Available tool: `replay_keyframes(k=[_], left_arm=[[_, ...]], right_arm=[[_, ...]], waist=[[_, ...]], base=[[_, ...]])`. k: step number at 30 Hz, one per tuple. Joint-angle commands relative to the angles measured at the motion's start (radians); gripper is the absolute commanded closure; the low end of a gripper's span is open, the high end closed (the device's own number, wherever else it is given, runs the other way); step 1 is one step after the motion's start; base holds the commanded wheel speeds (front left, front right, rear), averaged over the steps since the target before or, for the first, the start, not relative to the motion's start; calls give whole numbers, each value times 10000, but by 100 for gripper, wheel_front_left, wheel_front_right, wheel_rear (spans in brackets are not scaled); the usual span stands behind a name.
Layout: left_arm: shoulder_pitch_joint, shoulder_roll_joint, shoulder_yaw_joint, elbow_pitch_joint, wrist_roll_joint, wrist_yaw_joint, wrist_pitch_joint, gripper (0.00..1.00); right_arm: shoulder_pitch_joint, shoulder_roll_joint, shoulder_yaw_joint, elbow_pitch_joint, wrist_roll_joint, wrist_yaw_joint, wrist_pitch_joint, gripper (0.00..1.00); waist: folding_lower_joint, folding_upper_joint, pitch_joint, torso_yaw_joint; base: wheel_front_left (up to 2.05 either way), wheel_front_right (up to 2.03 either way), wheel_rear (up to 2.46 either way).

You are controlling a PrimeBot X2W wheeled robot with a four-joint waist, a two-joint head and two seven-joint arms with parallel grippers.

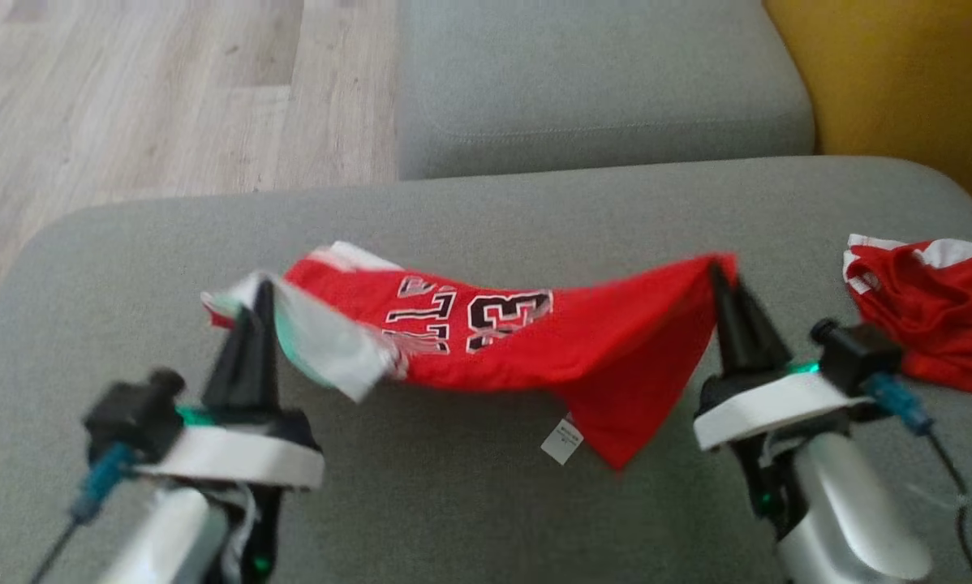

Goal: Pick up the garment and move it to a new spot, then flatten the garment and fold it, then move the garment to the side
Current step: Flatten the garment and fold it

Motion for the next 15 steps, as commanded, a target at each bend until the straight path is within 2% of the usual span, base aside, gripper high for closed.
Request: replay_keyframes(k=[1, 8, 15], left_arm=[[-860, 434, 565, -706, 170, 105, 85, 100], [-1942, 1813, 1033, -3774, 909, 535, 1328, 100], [-3724, 2710, 1302, -5737, 1357, 479, 2865, 100]], right_arm=[[-159, -8, 88, -696, -146, 65, -27, 100], [502, -8, -568, -4579, -578, 65, 1049, 100], [664, -8, -1253, -8223, -1100, 65, 2170, 100]], waist=[[0, 0, -127, -64], [0, 0, -452, -254], [0, 0, -552, -442]], base=[[0, 0, 0], [0, 0, 0], [0, 0, 0]])
